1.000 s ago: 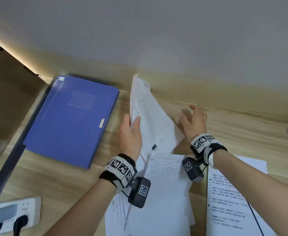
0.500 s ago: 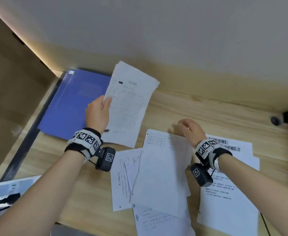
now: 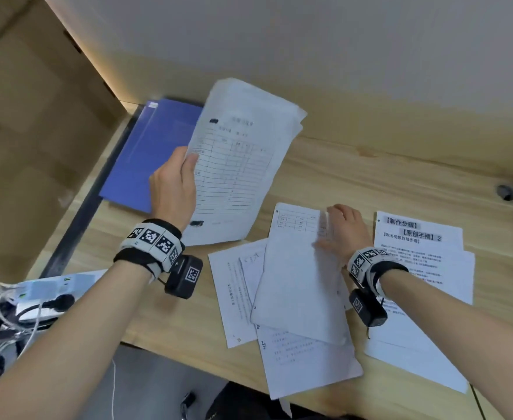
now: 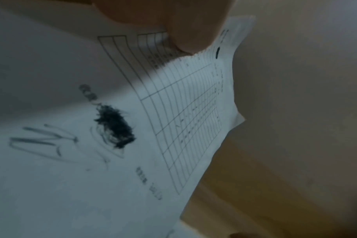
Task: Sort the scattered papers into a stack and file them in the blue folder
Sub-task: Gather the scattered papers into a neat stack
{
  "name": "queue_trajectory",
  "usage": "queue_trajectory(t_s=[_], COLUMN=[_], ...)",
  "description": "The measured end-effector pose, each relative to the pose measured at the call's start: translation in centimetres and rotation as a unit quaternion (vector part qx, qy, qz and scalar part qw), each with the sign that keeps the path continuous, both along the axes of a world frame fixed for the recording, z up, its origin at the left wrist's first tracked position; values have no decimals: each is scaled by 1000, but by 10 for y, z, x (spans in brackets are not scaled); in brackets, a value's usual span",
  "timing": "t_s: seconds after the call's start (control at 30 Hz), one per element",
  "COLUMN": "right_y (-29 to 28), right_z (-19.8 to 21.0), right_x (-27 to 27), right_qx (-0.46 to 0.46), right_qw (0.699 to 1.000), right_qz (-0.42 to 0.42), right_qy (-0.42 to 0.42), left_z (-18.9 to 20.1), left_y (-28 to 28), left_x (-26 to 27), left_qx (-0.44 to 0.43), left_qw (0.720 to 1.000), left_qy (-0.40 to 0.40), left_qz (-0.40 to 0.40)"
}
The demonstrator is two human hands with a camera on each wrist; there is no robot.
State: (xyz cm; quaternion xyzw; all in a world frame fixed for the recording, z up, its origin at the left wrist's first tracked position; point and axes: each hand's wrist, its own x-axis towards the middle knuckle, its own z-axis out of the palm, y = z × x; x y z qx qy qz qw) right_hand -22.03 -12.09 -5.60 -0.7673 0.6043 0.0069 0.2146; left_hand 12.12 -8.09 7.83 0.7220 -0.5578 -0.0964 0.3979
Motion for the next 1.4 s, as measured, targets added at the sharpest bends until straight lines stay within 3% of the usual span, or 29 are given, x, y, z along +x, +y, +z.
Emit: queue_trajectory(t_s=[0.1,0.2,0.3,0.47,0.6,0.73,0.87,1.0,1.07,1.13,1.2,1.3,1.4], right_y=[2,-1,-10,-26,-28,-24,-33,-56,-64,-68,-67,-55,-42], right_z=[22,53,82,110,100,83,78,74,62,42,23,4,-3], right_x=[16,40,51,40,29,24,29,36,40,38,30,16,1], right_qx=[45,115,127,88,105,131,136,144,168,162,141,103,81], right_qw=[976,897,851,819,835,838,830,831,842,908,974,994,993], right_qz=[-60,-124,-143,-190,-196,-223,-235,-241,-237,-179,-98,-11,2], right_qy=[-205,-410,-489,-534,-503,-480,-486,-480,-454,-342,-148,38,86], left_z=[5,4,5,15,-5,-38,-45,-48,-51,-57,-66,-80,-94], left_y=[-12,-25,-31,-46,-50,-46,-53,-78,-94,-112,-131,-155,-167], left_x=[-18,-40,-59,-67,-65,-67,-74,-61,-51,-39,-26,-22,-37], left_qx=[3,28,38,20,105,210,204,203,210,215,231,252,245], left_qw=[983,963,951,929,907,909,877,887,904,920,948,963,953], left_qy=[180,267,305,362,392,341,419,398,361,318,210,-43,-161], left_qz=[29,11,-33,-81,-113,-116,-119,-115,-98,-77,-70,-85,-80])
